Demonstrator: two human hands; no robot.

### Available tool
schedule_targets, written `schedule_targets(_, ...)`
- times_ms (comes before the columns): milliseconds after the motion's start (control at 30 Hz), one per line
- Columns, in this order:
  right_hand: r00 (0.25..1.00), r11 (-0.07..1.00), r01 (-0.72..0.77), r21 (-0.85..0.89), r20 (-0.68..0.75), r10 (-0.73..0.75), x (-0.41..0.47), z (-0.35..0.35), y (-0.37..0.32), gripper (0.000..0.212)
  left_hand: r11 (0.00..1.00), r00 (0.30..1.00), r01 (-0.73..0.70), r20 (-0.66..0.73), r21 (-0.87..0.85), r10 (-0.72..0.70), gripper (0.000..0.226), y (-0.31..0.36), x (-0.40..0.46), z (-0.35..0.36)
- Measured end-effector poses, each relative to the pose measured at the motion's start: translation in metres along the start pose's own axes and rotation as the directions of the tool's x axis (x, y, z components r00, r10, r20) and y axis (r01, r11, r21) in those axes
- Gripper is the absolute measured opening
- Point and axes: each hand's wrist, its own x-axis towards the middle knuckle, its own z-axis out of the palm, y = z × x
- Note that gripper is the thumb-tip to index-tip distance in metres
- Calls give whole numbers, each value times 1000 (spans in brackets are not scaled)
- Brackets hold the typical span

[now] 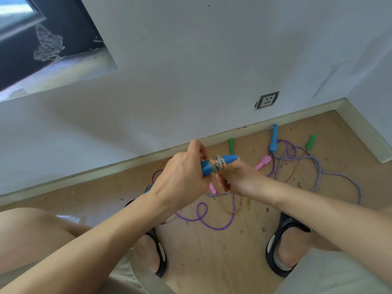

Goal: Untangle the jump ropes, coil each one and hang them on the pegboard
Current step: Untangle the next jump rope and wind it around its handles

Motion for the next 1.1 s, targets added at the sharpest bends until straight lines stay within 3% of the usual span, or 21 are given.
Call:
schedule_targets(100, 996, 997, -27, -75, -88, 21, -13, 13, -9, 56, 995, 994, 104, 12, 7, -105, 32, -8, 10, -1)
schedule_targets(200, 989, 972, 88, -218, -96, -111, -25, 20, -10, 39, 983, 982, 181, 50, 40, -183, 29, -15, 14, 3)
schedule_targets(333, 968, 921, 199, -334, -77, -237, -33, 20, -11, 43, 965, 971, 178, 126, 193, -204, 30, -12, 15, 6)
schedule_targets(400, 943, 824, 263, -501, -48, -330, -34, 11, -13, 41, 955, 974, 151, 126, 256, -188, 29, -11, 14, 7)
schedule_targets(467, 892, 631, 335, -700, 20, -452, -34, 6, -11, 34, 941, 973, 142, 129, 309, -189, 27, -13, 15, 8)
schedule_targets(533, 826, 482, 426, -766, 111, -552, -38, 8, -9, 32, 920, 971, 153, 117, 361, -207, 25, -18, 18, 8)
schedule_targets(600, 780, 446, 497, -744, 158, -606, -45, 12, -15, 34, 904, 973, 133, 120, 406, -197, 23, -22, 21, 8)
schedule_targets(700, 755, 527, 510, -680, 59, -653, -38, -2, -31, 34, 919, 974, 6, 206, 394, -94, 18, -18, 16, 17)
schedule_targets(800, 808, 662, 433, -611, -62, -585, -22, -31, -44, 37, 935, 964, -115, 266, 335, 23, 21, -7, 8, 27)
schedule_targets(967, 920, 878, 366, -309, -18, -391, 3, -45, -35, 46, 976, 975, -132, 198, 173, 97, 35, -1, 2, 14)
schedule_targets(1100, 968, 966, 246, -86, 74, -240, 5, -44, -30, 56, 990, 985, -144, 93, -8, 144, 40, 7, -1, 3)
